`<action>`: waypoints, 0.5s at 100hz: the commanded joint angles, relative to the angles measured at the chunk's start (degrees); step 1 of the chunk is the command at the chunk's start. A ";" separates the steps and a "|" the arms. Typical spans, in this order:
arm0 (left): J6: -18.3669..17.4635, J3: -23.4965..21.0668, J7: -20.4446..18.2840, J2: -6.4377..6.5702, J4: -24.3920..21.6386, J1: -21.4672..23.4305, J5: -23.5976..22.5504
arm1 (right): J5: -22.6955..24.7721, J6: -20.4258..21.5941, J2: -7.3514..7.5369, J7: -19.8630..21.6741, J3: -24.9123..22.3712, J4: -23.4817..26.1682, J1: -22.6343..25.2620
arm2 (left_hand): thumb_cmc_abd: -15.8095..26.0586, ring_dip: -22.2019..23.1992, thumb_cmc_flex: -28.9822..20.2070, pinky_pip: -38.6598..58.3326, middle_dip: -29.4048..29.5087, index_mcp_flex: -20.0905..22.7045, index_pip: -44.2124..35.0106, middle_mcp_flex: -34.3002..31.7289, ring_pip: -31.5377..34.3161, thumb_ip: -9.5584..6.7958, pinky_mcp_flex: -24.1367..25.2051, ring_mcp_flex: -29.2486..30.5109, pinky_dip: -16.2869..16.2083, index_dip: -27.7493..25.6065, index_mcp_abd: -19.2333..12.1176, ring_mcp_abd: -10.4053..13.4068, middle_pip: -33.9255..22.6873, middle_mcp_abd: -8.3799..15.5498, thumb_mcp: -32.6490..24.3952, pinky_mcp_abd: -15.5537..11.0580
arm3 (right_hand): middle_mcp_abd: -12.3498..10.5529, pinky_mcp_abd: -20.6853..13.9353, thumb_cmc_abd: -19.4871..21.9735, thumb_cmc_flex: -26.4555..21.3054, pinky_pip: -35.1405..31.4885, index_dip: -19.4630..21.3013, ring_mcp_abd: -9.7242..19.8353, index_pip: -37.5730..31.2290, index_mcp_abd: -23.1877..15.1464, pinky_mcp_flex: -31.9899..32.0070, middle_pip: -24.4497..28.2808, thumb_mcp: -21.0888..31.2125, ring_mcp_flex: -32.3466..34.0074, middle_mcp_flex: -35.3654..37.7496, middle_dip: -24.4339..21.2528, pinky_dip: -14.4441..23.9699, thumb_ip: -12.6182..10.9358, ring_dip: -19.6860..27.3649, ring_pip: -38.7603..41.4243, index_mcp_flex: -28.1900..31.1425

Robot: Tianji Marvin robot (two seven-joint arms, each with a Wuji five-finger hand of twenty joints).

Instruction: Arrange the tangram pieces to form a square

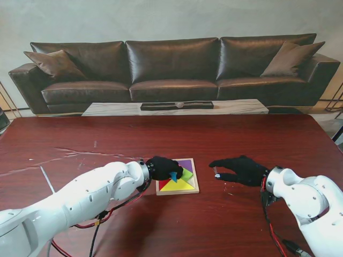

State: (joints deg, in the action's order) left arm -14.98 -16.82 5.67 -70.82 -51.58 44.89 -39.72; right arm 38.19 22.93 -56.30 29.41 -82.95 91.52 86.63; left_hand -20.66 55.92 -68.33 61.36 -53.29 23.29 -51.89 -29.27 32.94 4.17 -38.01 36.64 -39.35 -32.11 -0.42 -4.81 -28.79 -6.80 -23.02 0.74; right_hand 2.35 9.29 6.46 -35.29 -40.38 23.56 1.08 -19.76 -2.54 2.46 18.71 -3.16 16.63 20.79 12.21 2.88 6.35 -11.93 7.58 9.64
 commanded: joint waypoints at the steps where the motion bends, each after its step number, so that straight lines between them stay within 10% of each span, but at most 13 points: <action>1: 0.19 -0.18 -0.08 -0.16 -0.20 0.45 0.36 | 0.21 0.12 -0.06 -0.07 0.18 0.20 0.22 | 2.48 -1.93 -1.14 1.84 -3.26 0.17 -4.22 -3.34 5.15 -0.55 -0.81 0.36 -0.94 1.05 -0.78 0.67 0.97 1.64 3.84 -1.25 | -0.01 0.69 0.32 -0.78 0.36 -0.48 0.87 -0.47 0.24 0.89 0.54 0.24 0.39 0.38 0.02 -1.10 -1.49 -0.54 -0.04 0.86; 50: 4.81 1.37 -1.21 -1.83 0.39 -0.01 1.79 | 0.47 0.40 -0.04 -0.04 -0.73 0.67 0.95 | 8.45 -4.63 2.06 16.72 -5.43 -2.45 -9.08 -10.40 19.92 -2.16 -10.19 7.52 -2.28 -1.13 0.01 3.28 -9.54 2.00 17.81 0.07 | -0.10 0.76 0.36 -0.72 0.34 -0.46 0.76 -0.54 0.02 0.86 0.55 0.24 0.51 0.48 0.01 -1.09 -1.49 -0.56 -0.04 1.02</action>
State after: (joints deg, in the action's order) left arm -10.68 -15.77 4.94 -72.31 -51.53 44.76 -38.05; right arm 38.35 23.09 -56.33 29.39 -83.66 91.78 87.10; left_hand -14.44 50.84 -64.94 74.77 -59.86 19.86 -57.90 -36.50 50.61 4.17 -46.19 42.24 -40.82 -31.56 -1.47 -1.88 -32.52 -6.89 -6.00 0.67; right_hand 2.35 9.29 6.46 -35.29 -40.38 23.56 1.09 -19.76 -2.54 2.46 18.71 -3.16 16.63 20.79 12.21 2.88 6.35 -11.93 7.58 9.64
